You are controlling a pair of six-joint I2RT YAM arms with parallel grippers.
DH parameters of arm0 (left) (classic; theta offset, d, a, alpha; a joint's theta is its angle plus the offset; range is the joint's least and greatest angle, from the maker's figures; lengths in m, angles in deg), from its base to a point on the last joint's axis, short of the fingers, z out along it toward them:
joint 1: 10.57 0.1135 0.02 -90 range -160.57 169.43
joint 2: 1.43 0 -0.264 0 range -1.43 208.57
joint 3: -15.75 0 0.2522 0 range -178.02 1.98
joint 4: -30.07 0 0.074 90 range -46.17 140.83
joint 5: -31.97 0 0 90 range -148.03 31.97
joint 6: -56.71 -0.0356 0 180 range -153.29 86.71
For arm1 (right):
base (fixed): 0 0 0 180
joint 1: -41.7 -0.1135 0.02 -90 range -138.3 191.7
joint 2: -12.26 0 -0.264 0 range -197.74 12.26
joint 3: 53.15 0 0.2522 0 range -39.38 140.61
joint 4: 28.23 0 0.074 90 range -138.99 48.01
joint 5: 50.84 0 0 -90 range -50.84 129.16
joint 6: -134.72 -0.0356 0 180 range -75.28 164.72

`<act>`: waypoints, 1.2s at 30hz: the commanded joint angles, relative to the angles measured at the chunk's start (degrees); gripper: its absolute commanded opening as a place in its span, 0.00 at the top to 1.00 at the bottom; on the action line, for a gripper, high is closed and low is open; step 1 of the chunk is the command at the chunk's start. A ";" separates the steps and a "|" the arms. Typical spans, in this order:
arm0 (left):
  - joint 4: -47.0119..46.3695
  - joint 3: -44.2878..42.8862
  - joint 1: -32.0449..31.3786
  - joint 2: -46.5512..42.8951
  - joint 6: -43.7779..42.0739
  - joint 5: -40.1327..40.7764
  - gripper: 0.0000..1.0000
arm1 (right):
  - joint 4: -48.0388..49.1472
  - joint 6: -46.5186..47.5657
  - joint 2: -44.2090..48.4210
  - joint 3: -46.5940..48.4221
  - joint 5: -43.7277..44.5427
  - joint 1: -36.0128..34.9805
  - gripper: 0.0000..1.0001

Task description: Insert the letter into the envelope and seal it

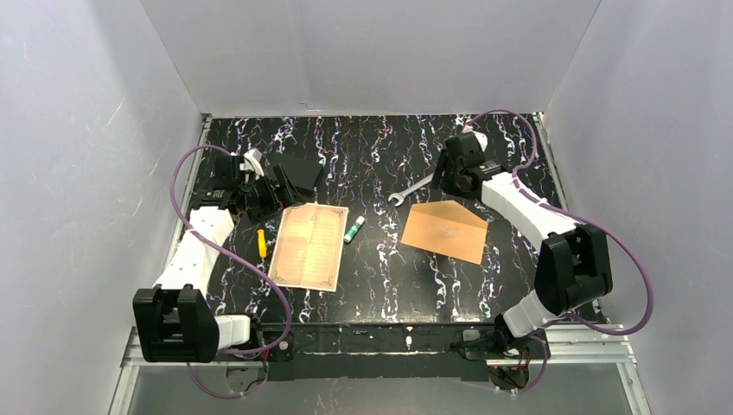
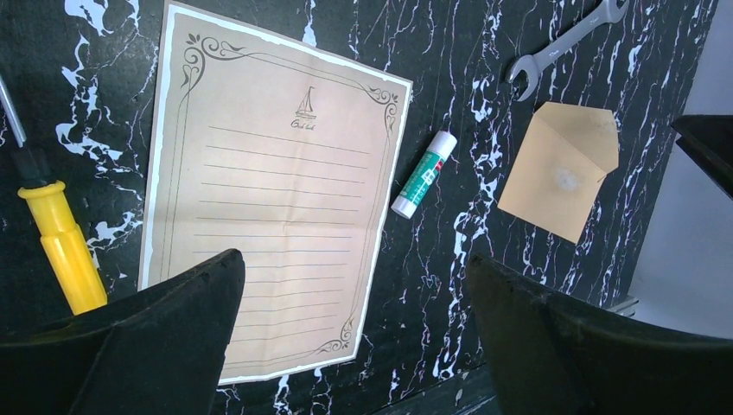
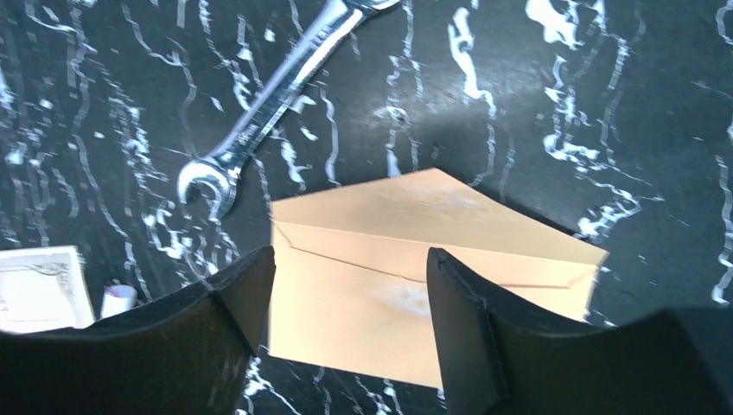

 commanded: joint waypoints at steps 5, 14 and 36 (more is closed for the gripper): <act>1.74 2.22 -0.10 -3.66 -0.78 1.32 0.02 | -4.46 8.50 3.34 -5.09 -10.27 -2.77 0.31; 10.23 7.38 -0.10 -5.50 1.75 10.70 0.22 | 17.66 0.93 -1.83 -7.76 -32.42 -12.61 0.28; 5.46 23.33 -0.19 -1.63 18.87 7.81 0.58 | 38.26 -25.28 -12.75 -16.80 -23.69 -32.54 0.25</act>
